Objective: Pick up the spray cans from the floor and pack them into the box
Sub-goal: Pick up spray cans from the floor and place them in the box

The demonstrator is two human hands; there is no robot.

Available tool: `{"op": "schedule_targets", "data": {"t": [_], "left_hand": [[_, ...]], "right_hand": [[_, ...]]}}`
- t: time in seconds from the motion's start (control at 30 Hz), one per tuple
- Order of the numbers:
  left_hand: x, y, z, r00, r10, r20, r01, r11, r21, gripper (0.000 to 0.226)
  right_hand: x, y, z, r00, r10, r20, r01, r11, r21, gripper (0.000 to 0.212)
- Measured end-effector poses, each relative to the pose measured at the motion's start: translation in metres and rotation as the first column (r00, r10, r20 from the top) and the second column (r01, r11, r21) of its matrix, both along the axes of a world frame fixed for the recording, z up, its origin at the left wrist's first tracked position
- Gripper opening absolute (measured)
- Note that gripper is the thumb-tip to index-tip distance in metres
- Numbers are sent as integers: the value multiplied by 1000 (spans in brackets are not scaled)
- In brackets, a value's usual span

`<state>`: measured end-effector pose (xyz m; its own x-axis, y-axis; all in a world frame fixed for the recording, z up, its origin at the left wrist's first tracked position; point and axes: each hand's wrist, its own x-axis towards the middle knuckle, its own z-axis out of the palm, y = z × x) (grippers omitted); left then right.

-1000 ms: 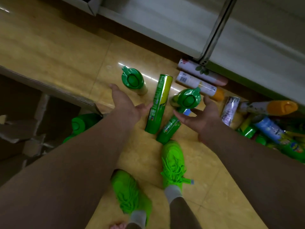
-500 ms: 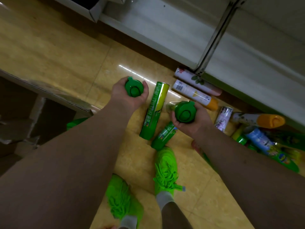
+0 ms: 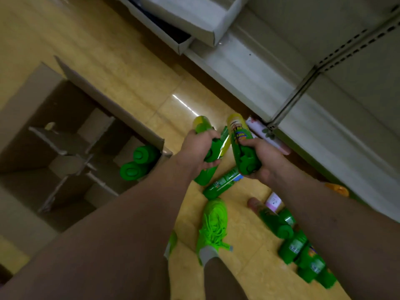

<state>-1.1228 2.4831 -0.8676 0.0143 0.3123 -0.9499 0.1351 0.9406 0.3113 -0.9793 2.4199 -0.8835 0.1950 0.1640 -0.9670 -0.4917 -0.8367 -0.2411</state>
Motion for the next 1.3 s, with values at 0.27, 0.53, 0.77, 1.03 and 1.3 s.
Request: {"op": "schedule_targets", "data": {"t": [0.27, 0.53, 0.77, 1.03, 1.3], "left_hand": [[-76, 10, 92, 995, 45, 90, -50, 997, 53, 36], [-196, -1, 157, 974, 217, 64, -219, 975, 39, 19], [-274, -16, 170, 936, 322, 145, -321, 947, -30, 52], [-321, -12, 150, 966, 257, -13, -258, 965, -55, 44], [-346, -16, 74, 989, 122, -78, -132, 982, -132, 65]], "right_hand": [[-66, 49, 99, 963, 250, 106, -263, 955, 140, 28], [-158, 76, 169, 849, 492, 193, -520, 843, 136, 67], [-229, 98, 201, 729, 647, 222, -678, 727, 108, 63], [-287, 136, 190, 393, 867, 307, -902, 429, -54, 57], [-323, 164, 118, -210, 933, 292, -945, -117, -305, 74]]}}
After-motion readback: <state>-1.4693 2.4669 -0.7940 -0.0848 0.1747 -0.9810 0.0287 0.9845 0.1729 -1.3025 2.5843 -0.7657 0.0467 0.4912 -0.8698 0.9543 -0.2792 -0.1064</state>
